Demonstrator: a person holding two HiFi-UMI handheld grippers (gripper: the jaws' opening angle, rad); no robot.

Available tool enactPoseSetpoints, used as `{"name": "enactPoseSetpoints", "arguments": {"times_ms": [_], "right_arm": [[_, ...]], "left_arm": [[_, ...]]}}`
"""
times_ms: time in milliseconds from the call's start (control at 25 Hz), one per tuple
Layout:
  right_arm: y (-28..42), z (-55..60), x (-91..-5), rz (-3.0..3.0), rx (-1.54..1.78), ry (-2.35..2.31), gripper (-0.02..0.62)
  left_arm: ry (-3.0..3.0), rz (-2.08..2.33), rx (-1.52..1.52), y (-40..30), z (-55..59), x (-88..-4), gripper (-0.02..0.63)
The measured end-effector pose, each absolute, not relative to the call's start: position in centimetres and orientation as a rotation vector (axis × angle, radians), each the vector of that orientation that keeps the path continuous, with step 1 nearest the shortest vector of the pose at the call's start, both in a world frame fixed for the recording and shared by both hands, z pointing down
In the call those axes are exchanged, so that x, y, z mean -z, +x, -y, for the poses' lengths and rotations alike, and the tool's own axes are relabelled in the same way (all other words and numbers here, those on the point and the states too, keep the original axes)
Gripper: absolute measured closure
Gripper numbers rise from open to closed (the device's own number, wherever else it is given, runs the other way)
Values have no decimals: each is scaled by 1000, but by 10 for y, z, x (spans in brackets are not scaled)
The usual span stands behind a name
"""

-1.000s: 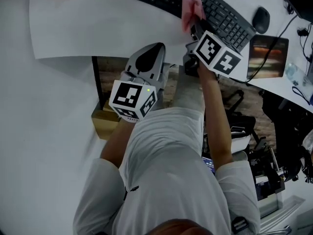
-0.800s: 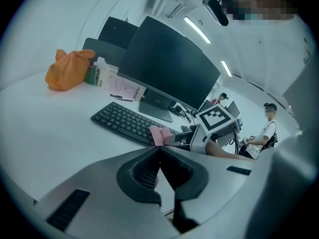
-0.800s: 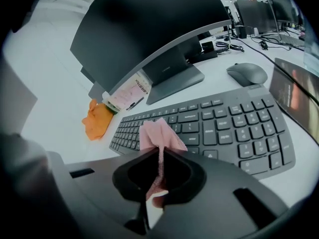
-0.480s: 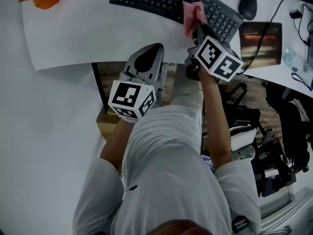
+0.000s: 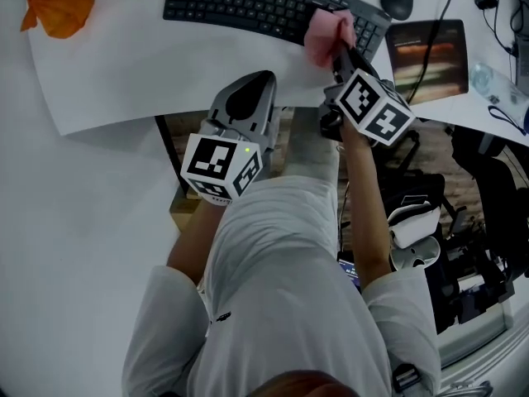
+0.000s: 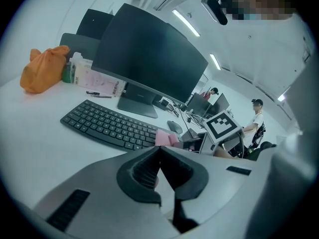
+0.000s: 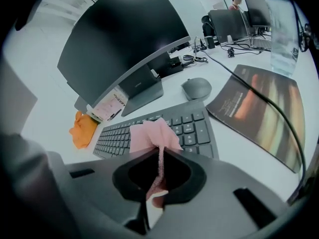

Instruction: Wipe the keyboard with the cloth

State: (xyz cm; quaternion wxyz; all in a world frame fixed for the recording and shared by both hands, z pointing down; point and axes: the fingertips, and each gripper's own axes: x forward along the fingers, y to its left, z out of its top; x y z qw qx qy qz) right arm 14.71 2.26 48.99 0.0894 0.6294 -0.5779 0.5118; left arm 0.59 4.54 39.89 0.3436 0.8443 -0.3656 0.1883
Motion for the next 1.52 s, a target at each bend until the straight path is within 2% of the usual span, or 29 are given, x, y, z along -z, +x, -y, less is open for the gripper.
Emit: {"name": "enactPoseSetpoints", "arguments": {"times_ms": [800,1520], "right_arm": [[215,-81,-496,1542,-1554,2003,577],[178,-96,-512,1540,-1667,1890,577]], "left_arm": [[2221,876,-532,39,-43,-402,588],[2210,887,-538,37,-42,-405,588]]}}
